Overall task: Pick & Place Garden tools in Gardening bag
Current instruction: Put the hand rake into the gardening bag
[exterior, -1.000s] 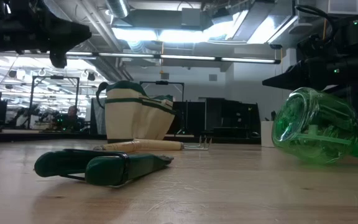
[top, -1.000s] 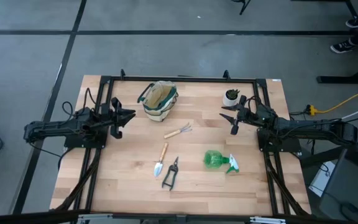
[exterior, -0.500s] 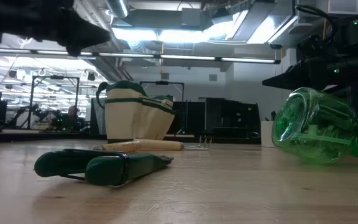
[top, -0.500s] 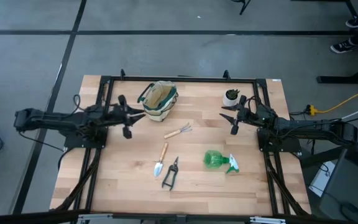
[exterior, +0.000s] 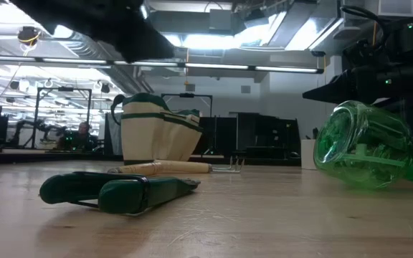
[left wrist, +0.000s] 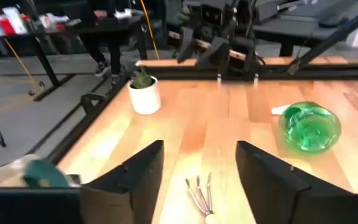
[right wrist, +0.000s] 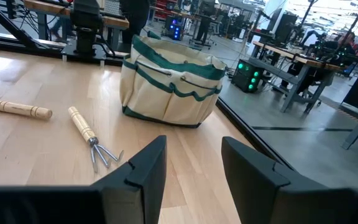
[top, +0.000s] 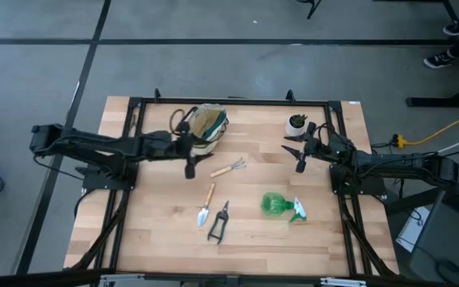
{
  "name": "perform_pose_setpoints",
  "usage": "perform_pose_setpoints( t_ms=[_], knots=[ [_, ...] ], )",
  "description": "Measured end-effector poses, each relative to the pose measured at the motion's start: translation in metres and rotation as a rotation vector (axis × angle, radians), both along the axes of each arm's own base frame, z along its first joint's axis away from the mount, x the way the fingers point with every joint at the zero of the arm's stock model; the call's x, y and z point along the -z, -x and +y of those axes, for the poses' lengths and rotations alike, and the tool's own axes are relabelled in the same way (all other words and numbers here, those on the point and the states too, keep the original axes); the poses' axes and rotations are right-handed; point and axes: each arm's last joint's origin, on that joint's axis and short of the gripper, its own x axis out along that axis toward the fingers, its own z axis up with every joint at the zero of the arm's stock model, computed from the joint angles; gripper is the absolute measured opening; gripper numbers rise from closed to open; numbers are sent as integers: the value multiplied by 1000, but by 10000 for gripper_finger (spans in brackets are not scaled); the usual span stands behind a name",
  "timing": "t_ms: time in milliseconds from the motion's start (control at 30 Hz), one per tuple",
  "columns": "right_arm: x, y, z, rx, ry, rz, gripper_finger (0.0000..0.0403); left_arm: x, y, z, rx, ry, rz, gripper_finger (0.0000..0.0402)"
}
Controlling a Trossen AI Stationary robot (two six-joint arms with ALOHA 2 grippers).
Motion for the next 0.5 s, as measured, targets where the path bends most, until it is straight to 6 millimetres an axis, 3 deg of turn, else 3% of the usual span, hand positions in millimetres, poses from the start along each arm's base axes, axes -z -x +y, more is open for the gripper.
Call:
perform_pose_setpoints(
  t_ms=[167, 500],
  knots=[
    [0, 0, 0, 1, 0, 0, 158, 13, -32, -1, 5, 18, 91, 223],
    [0, 0, 0, 1, 0, 0, 158, 54, -93, 1, 5, 77, 289, 206]
  ],
)
